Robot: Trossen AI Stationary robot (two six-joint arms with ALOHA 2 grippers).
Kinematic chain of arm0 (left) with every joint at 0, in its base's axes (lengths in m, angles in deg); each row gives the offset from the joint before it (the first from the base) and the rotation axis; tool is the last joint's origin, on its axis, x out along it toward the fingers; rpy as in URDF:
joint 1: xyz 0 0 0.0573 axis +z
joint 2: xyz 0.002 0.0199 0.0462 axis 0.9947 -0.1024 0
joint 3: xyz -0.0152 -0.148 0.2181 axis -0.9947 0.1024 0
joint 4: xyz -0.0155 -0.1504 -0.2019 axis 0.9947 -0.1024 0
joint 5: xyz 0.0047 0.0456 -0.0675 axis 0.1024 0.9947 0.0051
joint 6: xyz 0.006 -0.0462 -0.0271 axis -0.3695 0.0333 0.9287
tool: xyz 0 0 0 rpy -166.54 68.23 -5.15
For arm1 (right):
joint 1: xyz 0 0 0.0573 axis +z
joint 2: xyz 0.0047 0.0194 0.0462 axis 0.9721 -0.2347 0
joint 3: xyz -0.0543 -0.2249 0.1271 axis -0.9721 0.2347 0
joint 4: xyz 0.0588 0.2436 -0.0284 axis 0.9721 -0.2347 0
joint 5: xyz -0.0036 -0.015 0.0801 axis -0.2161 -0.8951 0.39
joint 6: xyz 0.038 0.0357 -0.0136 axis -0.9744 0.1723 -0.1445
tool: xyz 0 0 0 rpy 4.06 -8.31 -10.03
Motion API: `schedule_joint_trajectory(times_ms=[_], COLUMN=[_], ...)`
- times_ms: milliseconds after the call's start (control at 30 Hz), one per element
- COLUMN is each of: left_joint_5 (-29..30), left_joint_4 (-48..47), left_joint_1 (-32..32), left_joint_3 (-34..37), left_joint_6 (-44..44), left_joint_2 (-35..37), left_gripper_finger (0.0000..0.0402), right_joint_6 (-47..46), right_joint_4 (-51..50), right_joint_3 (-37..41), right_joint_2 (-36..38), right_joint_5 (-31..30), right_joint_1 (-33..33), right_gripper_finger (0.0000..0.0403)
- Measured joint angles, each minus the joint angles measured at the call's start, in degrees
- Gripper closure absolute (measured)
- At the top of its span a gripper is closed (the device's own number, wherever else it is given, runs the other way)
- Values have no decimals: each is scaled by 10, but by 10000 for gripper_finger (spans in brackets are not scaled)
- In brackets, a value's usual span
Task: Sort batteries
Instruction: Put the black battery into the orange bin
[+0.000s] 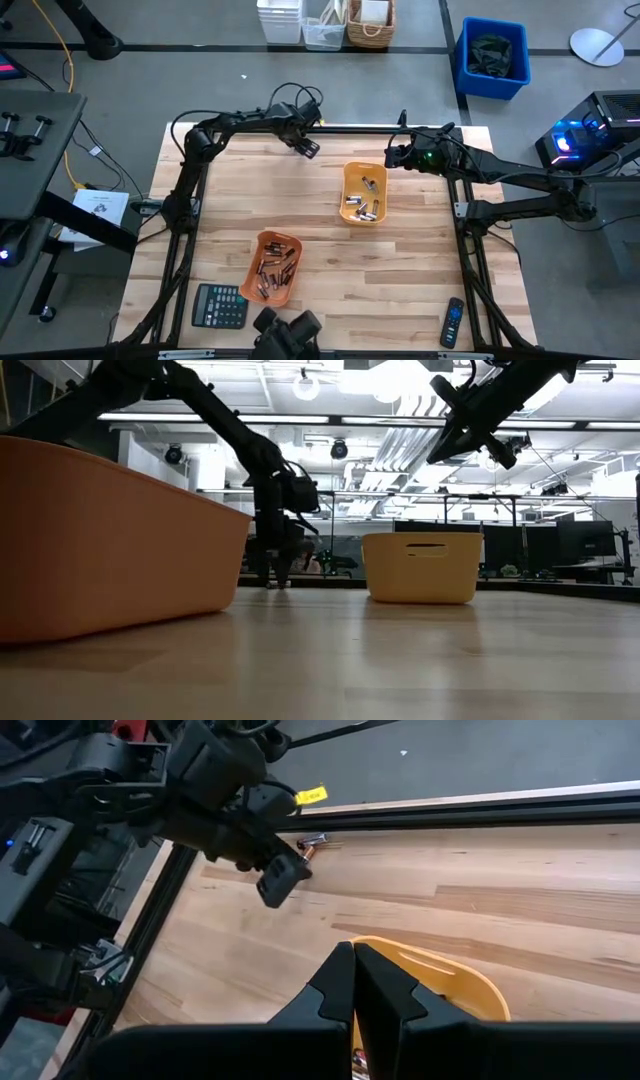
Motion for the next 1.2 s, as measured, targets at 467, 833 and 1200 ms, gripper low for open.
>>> schedule_joint_trajectory(times_ms=[467, 833, 1200], left_joint_5=[-180, -214, -201], left_joint_4=[-51, -109, 3], left_joint_1=[-17, -167, -473], left_joint_3=[2, 65, 380], left_joint_6=[-54, -227, -1], left_joint_2=[39, 304, 561], left_gripper_finger=[376, 376, 377], right_joint_6=[35, 116, 179], right_joint_4=[-5, -12, -16], right_joint_3=[0, 0, 0], right_joint_2=[0, 0, 0], right_joint_5=[3, 24, 57], right_joint_1=[0, 0, 0], right_gripper_finger=[403, 403, 403])
